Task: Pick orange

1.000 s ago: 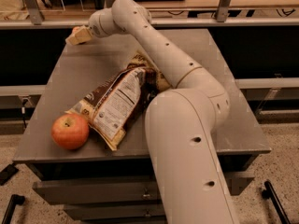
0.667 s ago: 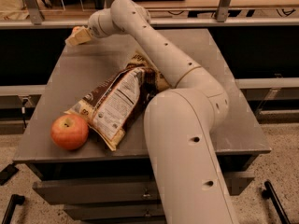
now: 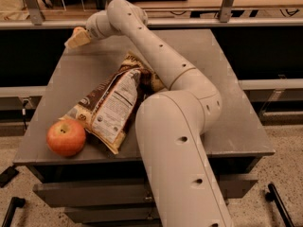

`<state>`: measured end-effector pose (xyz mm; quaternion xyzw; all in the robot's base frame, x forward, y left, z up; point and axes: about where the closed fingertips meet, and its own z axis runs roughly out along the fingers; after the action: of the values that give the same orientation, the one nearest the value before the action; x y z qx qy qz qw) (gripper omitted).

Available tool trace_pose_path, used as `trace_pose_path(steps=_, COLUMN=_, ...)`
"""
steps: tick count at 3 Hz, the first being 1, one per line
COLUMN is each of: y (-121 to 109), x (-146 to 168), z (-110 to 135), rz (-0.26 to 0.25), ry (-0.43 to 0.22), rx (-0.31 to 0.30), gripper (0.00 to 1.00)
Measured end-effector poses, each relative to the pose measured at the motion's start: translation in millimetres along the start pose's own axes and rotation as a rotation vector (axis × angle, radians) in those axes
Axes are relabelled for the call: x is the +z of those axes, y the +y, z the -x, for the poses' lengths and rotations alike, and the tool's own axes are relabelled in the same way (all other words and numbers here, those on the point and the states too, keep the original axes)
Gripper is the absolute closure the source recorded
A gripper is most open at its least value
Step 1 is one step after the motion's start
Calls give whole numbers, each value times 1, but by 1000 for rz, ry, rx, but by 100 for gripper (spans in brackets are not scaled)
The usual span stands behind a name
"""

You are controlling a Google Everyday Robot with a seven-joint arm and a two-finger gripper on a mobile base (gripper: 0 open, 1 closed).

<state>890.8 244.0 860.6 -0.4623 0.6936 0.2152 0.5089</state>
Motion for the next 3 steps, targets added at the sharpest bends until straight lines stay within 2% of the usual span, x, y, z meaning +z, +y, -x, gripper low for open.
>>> trace_pose_path(steps=1, y=1, x=2, z=0, rz=4, ry=8, rx=-5, gripper=14)
trace_pose_path(steps=3, y=2, x=3, z=-1, rz=6, ry=26, rx=-18, gripper=61)
